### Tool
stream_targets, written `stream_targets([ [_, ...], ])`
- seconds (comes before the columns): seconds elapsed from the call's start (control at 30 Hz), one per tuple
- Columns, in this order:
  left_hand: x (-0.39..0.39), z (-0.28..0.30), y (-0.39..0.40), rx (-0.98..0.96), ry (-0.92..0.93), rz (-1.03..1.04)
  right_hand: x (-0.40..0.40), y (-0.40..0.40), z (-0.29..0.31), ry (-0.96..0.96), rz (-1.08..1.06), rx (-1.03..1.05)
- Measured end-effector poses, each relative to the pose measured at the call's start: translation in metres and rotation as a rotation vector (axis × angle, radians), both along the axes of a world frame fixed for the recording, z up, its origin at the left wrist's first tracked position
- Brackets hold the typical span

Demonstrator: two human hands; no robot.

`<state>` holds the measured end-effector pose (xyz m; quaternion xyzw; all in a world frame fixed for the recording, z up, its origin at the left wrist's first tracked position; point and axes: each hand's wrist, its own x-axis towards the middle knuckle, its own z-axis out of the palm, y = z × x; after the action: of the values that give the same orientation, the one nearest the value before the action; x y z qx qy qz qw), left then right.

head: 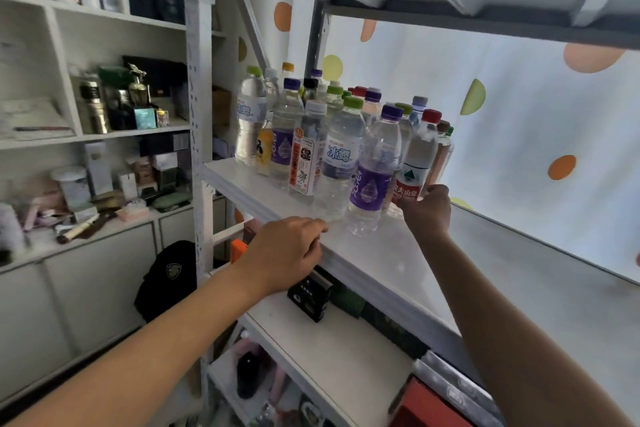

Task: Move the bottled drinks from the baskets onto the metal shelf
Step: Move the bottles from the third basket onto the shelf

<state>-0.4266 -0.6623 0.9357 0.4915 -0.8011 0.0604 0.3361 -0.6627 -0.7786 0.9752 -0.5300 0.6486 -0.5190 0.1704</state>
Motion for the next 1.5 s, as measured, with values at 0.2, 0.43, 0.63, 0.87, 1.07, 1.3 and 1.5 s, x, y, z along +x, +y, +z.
stream_targets([
  [0.2, 0.056, 0.004, 0.037, 0.01, 0.063, 0.043, 0.058, 0.092, 0.005, 0.132, -0.012, -0.272],
  [0.43, 0.162, -0.005, 0.101, 0.069, 0.235, 0.244, 0.198, 0.181, -0.017, 0.594, 0.31, -0.281],
  [0.63, 0.294, -0.046, 0.19, 0.099, 0.188, 0.546, 0.364, 0.234, -0.056, 0.816, 0.637, -0.351],
  [0.87, 0.421, -0.064, 0.349, 0.13, 0.112, 0.997, 0.554, 0.326, -0.097, 0.855, 1.136, -0.516],
  [1.07, 0.467, -0.072, 0.457, 0.142, 0.146, 1.336, 0.656, 0.417, -0.112, 0.721, 1.474, -0.635],
  [1.3, 0.503, -0.069, 0.567, 0.164, 0.137, 1.706, 0.749, 0.521, -0.118, 0.524, 1.853, -0.689],
  [1.5, 0.535, -0.055, 0.617, 0.108, 0.21, 1.985, 0.824, 0.588, -0.115, 0.349, 2.121, -0.656],
])
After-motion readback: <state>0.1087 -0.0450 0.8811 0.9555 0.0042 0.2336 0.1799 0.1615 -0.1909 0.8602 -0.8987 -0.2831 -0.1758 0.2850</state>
